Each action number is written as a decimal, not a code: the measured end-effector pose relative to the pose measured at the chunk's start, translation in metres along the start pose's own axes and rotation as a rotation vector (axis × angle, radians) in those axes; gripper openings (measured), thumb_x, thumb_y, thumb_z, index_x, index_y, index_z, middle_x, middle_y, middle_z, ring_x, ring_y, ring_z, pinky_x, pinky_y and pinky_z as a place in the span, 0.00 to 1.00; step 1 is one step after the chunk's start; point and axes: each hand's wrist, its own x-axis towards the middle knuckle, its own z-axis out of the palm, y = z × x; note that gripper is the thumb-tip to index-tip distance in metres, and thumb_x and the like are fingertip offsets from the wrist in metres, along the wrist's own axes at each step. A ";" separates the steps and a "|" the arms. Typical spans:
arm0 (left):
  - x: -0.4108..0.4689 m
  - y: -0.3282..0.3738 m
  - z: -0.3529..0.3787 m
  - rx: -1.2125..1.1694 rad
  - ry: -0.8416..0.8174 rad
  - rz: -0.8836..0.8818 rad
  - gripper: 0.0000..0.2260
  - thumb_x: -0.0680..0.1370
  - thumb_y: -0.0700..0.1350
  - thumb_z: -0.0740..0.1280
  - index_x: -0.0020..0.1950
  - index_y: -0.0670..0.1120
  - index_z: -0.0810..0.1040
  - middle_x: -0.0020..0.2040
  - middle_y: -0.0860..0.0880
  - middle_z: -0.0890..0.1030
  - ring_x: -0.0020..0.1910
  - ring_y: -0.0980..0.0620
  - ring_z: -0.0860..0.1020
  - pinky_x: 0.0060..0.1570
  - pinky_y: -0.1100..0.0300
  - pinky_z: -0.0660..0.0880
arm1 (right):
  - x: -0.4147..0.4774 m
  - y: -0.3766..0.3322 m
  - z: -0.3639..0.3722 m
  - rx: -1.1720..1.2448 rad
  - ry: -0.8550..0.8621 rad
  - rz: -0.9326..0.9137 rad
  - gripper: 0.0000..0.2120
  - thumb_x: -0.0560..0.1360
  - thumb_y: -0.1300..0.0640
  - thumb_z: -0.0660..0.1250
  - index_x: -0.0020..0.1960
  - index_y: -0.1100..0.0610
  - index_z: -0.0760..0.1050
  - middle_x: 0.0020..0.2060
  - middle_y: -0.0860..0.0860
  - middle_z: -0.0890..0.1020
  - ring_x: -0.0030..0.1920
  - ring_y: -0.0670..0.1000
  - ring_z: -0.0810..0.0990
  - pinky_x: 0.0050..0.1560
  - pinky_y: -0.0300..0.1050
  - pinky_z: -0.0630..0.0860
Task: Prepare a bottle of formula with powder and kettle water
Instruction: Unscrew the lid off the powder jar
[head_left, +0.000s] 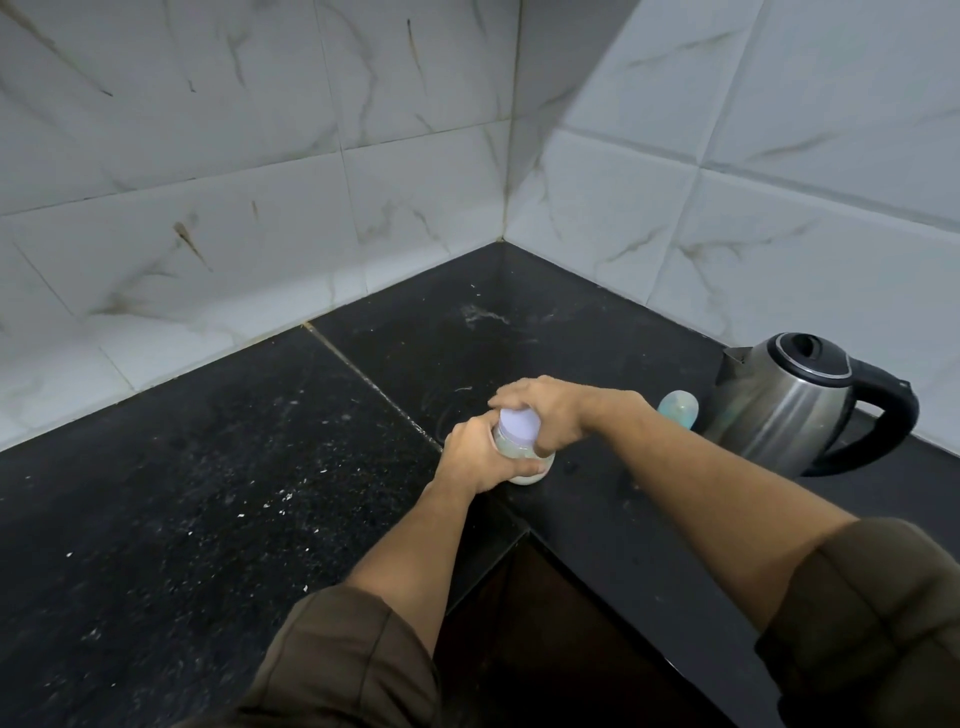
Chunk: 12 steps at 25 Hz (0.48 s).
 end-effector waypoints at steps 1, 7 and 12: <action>0.000 0.000 0.000 -0.012 -0.002 0.002 0.35 0.58 0.62 0.82 0.62 0.52 0.80 0.50 0.57 0.84 0.52 0.54 0.82 0.56 0.50 0.80 | 0.001 0.002 0.002 0.035 0.050 0.039 0.45 0.69 0.55 0.76 0.82 0.48 0.61 0.78 0.50 0.66 0.77 0.56 0.65 0.73 0.56 0.71; -0.001 -0.002 0.001 -0.029 -0.003 0.002 0.38 0.58 0.61 0.82 0.66 0.53 0.79 0.52 0.56 0.84 0.53 0.53 0.82 0.57 0.49 0.81 | -0.002 0.007 0.007 0.097 0.208 0.202 0.29 0.67 0.39 0.78 0.63 0.53 0.80 0.59 0.50 0.83 0.56 0.53 0.81 0.58 0.53 0.81; 0.001 -0.003 0.001 -0.026 0.001 0.008 0.37 0.58 0.62 0.82 0.65 0.54 0.79 0.51 0.57 0.84 0.53 0.53 0.82 0.57 0.49 0.80 | -0.006 0.005 0.003 0.132 0.103 0.136 0.47 0.67 0.52 0.75 0.83 0.46 0.59 0.78 0.51 0.67 0.76 0.58 0.67 0.72 0.57 0.72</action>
